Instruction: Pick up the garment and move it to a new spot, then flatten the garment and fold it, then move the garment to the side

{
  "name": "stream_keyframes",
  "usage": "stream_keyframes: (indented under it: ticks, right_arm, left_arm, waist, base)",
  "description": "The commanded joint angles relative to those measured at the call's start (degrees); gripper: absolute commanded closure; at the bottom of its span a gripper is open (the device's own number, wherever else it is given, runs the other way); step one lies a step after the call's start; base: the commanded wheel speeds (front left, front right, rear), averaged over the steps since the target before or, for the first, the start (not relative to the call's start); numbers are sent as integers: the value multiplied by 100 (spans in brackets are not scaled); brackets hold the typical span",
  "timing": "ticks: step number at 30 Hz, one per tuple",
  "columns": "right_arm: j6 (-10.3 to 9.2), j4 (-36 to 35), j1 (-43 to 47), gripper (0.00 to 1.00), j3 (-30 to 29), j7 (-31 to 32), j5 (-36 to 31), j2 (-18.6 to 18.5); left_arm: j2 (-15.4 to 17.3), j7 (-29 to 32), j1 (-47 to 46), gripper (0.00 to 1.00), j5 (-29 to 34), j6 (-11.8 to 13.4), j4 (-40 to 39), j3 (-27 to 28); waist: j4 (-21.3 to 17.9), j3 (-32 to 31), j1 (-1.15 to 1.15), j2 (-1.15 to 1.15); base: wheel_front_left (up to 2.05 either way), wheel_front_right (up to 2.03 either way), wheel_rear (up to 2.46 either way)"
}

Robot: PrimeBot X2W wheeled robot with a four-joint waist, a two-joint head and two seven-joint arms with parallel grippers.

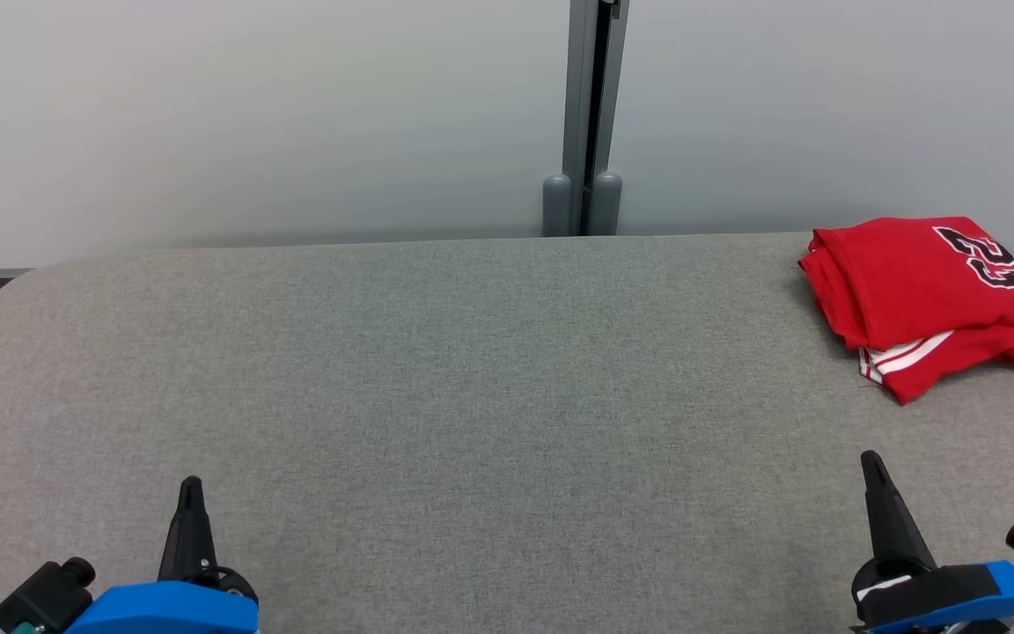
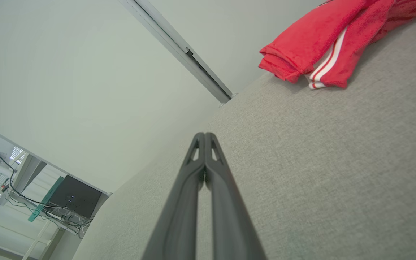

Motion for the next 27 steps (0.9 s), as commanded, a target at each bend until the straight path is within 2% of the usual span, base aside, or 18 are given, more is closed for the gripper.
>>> stream_keyframes:
  ticks: [1, 27]
  right_arm:
    - [1, -46, -182, 100, -33, 38, 188, -7]
    - [1, 47, -366, 100, -182, 456, 1811, 38]
  left_arm:
    - [12, 43, -199, 100, -192, -19, -83, 51]
    - [1, 475, -400, 100, -1908, -82, -100, 158]
  waist:
    - [-1, 0, 0, 0]
    - [-23, 12, 0, 0]
  base:
    - [0, 0, 0]
    - [0, 0, 0]
